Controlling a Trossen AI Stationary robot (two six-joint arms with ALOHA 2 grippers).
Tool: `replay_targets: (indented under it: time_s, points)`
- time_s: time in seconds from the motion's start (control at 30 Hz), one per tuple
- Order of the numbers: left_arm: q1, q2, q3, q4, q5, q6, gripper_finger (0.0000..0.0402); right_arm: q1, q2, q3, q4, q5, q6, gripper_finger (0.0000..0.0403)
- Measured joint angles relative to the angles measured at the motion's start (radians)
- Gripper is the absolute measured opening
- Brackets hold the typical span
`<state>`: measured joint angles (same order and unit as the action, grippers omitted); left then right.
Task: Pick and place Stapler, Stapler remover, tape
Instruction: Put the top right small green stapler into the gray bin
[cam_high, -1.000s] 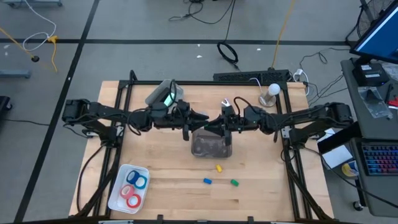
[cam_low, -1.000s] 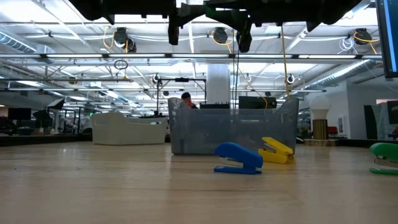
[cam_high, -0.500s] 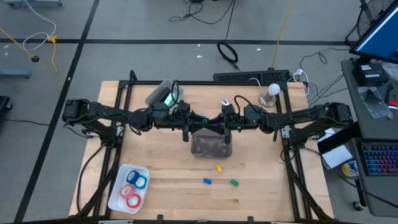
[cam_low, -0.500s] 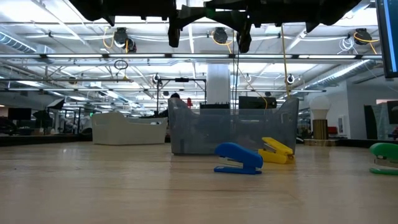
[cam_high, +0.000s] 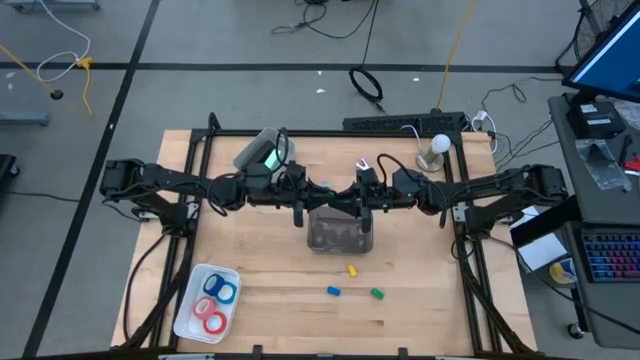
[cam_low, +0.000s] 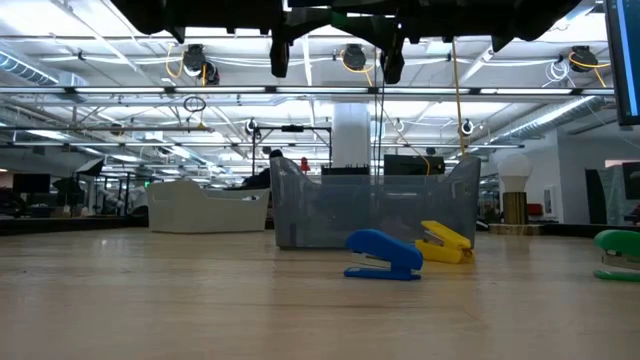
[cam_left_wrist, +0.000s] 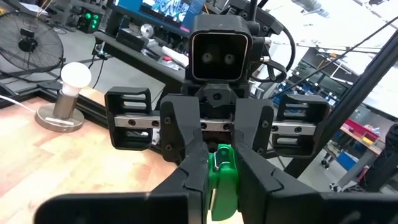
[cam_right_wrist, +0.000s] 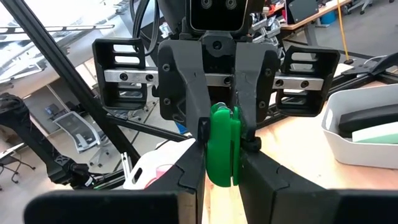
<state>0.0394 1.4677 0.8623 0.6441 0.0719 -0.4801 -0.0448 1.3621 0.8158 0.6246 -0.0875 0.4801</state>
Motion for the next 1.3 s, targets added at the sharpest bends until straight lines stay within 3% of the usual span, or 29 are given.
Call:
replay_targets:
  time_s: [0.17, 0.43, 0.57, 0.63, 0.8, 0.9, 1.1, 1.3]
  points:
    - [0.011, 0.000, 0.002, -0.017, 0.010, 0.012, 0.0049, -0.008, 0.000, 0.000, -0.016, -0.050, -0.044, 0.0076]
    - [0.052, 0.000, 0.002, -0.089, 0.028, 0.015, 0.0049, -0.045, -0.001, 0.000, -0.252, -0.206, -0.025, 0.0173]
    - [0.094, -0.028, 0.001, -0.238, 0.025, 0.064, 0.0049, -0.069, -0.001, 0.000, -0.352, -0.272, -0.010, 0.0209]
    - [0.130, -0.059, 0.001, -0.352, -0.029, 0.090, 0.0049, -0.078, -0.001, 0.000, -0.375, -0.286, 0.019, 0.0219]
    - [0.240, -0.129, 0.001, -0.674, -0.221, 0.123, 0.0049, -0.095, -0.016, 0.000, -0.386, -0.308, 0.038, 0.0230]
    - [0.332, -0.135, 0.000, -0.791, -0.272, 0.144, 0.0049, -0.108, -0.026, -0.001, -0.382, -0.308, 0.037, 0.0229]
    - [0.520, -0.069, -0.001, -0.815, -0.242, 0.162, 0.0049, -0.137, -0.028, -0.001, -0.334, -0.307, 0.060, 0.0225]
    - [0.651, 0.028, 0.000, -0.774, -0.102, 0.202, 0.0049, -0.170, -0.028, -0.001, -0.335, -0.304, 0.105, 0.0226]
